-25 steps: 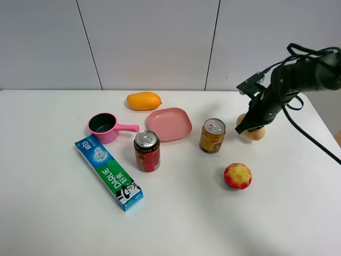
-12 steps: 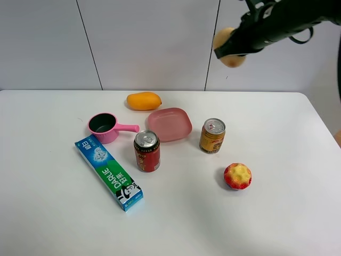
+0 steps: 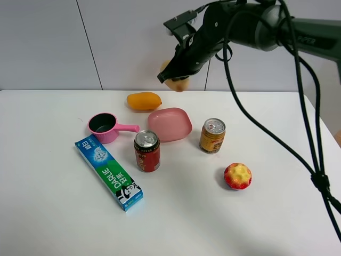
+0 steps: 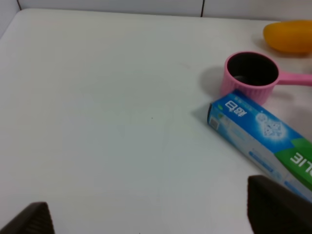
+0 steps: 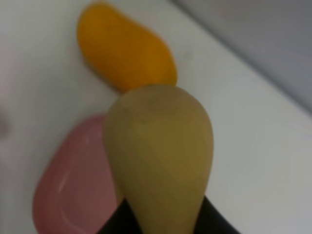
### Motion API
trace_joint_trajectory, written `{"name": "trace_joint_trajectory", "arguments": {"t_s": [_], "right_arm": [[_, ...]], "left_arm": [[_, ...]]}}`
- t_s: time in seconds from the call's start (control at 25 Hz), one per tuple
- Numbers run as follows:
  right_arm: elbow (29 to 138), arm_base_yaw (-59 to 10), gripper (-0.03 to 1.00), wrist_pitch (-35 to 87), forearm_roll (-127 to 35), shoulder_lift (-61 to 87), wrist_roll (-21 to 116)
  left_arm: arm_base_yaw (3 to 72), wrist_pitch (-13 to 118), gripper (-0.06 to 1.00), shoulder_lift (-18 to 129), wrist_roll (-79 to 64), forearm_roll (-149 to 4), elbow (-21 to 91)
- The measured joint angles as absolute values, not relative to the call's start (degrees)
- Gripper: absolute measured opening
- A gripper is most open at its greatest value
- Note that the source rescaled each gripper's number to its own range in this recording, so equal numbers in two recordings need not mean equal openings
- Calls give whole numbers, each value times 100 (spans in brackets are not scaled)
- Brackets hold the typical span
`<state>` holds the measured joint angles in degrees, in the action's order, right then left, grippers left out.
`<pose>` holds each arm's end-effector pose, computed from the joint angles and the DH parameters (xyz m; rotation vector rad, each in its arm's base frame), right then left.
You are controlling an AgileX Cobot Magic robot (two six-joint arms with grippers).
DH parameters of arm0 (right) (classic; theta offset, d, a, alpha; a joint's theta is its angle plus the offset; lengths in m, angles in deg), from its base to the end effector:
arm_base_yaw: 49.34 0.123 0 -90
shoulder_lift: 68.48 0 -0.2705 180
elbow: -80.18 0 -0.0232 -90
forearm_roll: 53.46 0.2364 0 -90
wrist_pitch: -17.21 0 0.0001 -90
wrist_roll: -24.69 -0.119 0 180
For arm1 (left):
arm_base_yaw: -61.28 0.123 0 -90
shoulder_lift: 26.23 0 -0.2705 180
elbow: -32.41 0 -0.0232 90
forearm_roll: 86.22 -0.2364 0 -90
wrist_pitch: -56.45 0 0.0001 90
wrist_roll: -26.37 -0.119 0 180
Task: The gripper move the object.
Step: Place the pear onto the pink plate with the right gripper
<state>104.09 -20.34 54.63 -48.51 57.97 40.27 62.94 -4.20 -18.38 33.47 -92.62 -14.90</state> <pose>0.4107 0.2348 0.2210 -0.8727 2.2887 0.1985 0.0192 0.0121 0.2627 -0.1604 2.0107 0.0728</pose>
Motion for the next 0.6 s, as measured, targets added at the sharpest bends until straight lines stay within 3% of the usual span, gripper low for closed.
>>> {"name": "trace_joint_trajectory", "arguments": {"t_s": [0.24, 0.6], "right_arm": [[10434, -2034, 0, 5940, -4999, 6393, 3961], [10440, -2026, 0, 5705, -4744, 6926, 3966]], "left_arm": [[6294, -420, 100, -1838, 3347, -9262, -1490], [6294, -420, 100, -1838, 3347, -9262, -1490]]}}
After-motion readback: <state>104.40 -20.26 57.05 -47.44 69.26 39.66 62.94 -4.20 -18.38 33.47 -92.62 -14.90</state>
